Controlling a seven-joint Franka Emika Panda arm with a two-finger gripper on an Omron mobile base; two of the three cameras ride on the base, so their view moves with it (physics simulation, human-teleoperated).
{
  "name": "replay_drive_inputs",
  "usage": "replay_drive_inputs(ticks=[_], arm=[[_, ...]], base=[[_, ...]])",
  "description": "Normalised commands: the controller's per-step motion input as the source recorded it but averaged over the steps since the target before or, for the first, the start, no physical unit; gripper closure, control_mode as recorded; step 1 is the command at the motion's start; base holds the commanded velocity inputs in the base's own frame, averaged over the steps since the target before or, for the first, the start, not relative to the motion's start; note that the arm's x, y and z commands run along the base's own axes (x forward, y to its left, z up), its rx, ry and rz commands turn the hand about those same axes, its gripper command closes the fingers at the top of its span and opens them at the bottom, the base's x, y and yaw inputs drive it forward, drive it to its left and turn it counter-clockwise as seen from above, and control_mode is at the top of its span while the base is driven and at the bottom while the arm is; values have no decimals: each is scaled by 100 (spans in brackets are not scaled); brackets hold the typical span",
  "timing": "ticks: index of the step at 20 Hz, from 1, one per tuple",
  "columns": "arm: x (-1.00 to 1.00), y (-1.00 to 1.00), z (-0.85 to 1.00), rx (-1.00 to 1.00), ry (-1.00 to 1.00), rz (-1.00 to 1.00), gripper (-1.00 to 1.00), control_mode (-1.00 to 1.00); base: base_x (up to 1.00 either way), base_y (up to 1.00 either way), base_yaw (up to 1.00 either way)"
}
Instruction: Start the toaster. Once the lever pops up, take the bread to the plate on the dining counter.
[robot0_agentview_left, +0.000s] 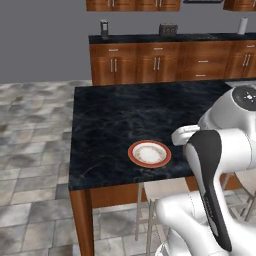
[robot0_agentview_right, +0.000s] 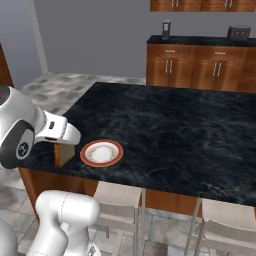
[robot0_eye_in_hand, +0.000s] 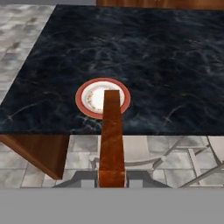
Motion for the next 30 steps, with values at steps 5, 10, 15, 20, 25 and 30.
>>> replay_drive_inputs(ticks=[5, 10, 15, 20, 25, 30], arm=[[81, -31, -12, 7, 0, 28, 100, -100], [90, -13, -35, 5, 1, 35, 100, -100], [79, 0, -46, 4, 2, 23, 100, -100], [58, 0, -46, 7, 3, 12, 100, -100], [44, 0, -44, 3, 0, 7, 100, -100], [38, 0, -48, 0, 0, 3, 100, -100]], base=[[0, 0, 0], [0, 0, 0], [0, 0, 0], [0, 0, 0], [0, 0, 0], [0, 0, 0]])
